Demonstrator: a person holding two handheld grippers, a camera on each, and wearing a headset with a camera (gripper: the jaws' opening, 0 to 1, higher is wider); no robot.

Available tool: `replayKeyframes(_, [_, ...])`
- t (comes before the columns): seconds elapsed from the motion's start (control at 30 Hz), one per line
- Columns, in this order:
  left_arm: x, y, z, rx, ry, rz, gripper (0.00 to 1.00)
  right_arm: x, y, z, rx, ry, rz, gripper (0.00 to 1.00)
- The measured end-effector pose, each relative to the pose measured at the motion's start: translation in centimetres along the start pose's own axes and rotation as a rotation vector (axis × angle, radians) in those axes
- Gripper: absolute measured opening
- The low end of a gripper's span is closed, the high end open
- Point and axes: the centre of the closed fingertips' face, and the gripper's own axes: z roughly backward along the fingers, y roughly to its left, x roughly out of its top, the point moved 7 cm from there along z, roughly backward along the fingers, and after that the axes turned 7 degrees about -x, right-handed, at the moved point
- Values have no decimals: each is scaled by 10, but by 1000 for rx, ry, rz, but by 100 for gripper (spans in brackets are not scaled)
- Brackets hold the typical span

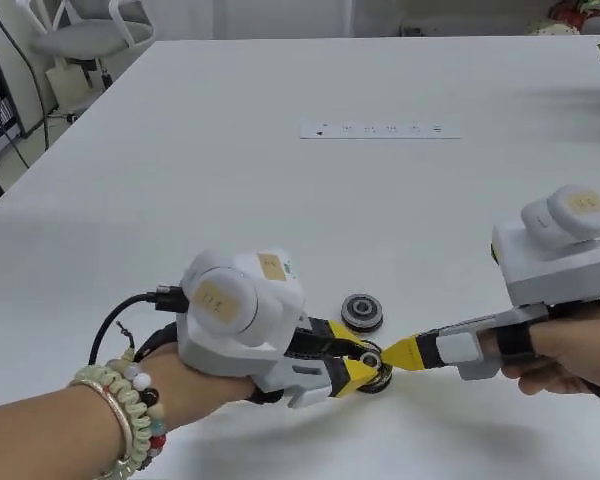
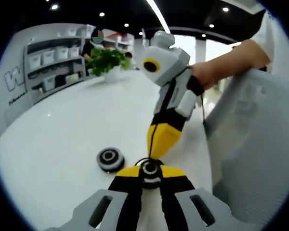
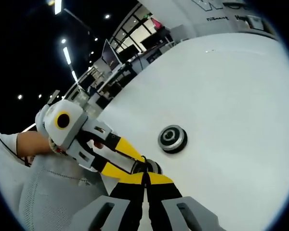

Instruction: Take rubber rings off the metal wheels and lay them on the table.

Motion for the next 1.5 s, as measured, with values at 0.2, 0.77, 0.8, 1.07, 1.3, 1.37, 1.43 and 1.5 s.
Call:
replayKeyframes(0.2, [32,2,16,-23,-142,34,26,3,0,2,3,-18,1,0])
replayKeyframes(0.77, [74,-13,70,-34,-66,-194,57,22,-1,21,-17,-114,23,0])
replayKeyframes(0.8, [77,-14,76,-27,-70,-199,59,22,-1,22,-19,-119,23,0])
replayKeyframes(1.07, [78,-16,122,70,-85,-217,63,29,5,31,-22,-157,47,0])
replayKeyframes(1.3, [56,-27,147,147,-78,-167,65,31,3,35,-40,-172,58,0])
replayKeyframes(1.37, [49,-29,155,175,-81,-139,65,32,4,36,-41,-179,60,0])
replayKeyframes(1.43, [42,-28,162,206,-92,-107,66,33,5,36,-39,-184,63,0])
replayKeyframes(1.5, [36,-29,167,227,-98,-89,68,35,6,37,-36,-190,65,0])
